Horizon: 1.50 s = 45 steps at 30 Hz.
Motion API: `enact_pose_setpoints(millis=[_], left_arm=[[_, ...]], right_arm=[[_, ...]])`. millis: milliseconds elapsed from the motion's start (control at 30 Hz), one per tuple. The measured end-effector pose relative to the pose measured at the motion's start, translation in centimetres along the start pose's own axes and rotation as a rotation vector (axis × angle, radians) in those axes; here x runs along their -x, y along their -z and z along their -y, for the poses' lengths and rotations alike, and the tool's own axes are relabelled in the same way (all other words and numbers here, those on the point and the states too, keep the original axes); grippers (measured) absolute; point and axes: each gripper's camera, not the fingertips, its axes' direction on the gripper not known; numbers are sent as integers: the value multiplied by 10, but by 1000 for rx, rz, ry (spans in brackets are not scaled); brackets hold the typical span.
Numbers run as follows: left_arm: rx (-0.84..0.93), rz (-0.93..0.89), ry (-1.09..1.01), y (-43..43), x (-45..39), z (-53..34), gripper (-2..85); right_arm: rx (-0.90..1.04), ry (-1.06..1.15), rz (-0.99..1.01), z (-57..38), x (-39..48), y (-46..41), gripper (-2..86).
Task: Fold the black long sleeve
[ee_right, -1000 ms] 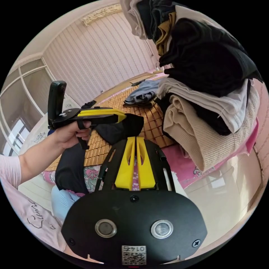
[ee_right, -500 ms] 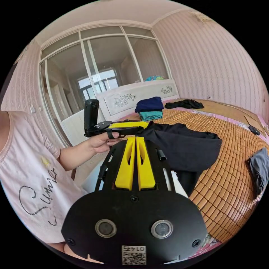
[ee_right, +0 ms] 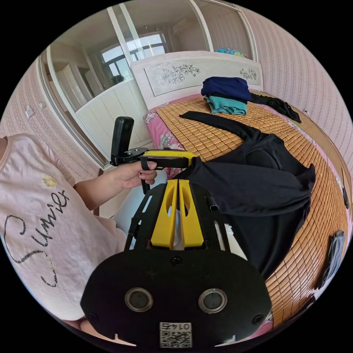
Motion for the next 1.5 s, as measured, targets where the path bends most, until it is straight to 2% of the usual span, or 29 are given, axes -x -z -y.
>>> enact_pose_setpoints(millis=[233,467,833,967,1100,1367,1500], left_arm=[[6,37,59,32,38,-7,-10],[70,113,53,64,58,-9,-3],[281,176,-13,15,59,-1,63],[364,189,-15,-3,62,6,50],[411,192,-5,-17,65,10,-2],[402,225,-38,-26,55,18,-10],[460,224,-19,-43,58,21,-10]], right_arm=[[178,14,-20,24,-8,-66,38],[105,-155,-36,9,-60,-62,58],[164,-172,-97,-1,-74,-92,58],[202,-132,-122,-2,-68,-111,58],[230,-93,-130,-1,-63,-129,58],[254,-114,-142,-7,-76,-150,18],[238,-122,-125,-19,-82,-147,10]])
